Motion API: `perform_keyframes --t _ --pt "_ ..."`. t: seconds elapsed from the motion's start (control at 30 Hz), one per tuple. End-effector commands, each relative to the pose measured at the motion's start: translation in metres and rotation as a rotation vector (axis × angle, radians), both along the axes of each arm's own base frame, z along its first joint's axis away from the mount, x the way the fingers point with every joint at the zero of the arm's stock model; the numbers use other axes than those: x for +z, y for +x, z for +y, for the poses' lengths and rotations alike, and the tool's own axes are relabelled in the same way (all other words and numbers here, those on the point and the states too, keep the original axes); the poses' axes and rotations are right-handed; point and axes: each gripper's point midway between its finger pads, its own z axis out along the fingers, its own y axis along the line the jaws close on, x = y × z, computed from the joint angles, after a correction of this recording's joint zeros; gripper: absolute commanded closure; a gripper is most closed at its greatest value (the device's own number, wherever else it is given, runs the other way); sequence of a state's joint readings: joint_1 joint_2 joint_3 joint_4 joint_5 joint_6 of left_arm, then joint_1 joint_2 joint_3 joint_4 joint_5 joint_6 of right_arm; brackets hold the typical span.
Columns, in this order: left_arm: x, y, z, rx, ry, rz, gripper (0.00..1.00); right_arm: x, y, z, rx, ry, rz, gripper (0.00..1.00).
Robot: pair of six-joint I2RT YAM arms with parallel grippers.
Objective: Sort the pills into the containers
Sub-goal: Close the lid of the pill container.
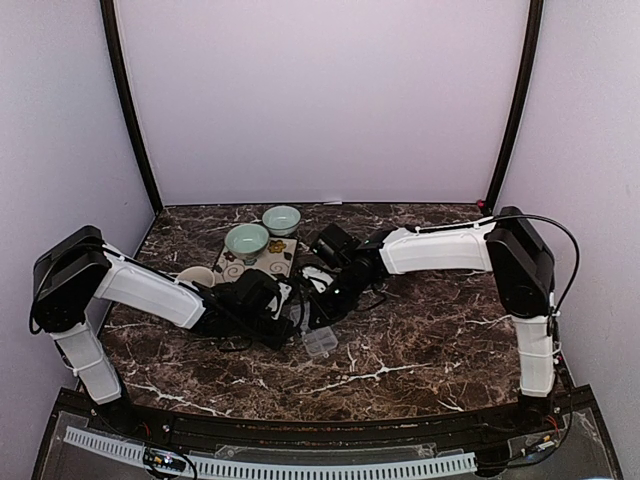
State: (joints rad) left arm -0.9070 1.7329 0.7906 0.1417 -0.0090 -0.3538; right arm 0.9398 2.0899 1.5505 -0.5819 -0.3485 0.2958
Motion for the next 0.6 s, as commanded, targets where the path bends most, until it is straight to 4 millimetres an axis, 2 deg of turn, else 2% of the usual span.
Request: perform_keyframes --t 0.0,0.57 --pt "-0.011 -0.012 0.013 0.001 0.036 0.05 1.0 -0.01 -0.008 0.005 0.031 -0.017 0.022 0.98" --pt "-0.005 -0.013 0.013 -0.002 0.013 0.041 1.0 -0.045 -0.013 -0.014 0.053 -0.17 0.012 0.98"
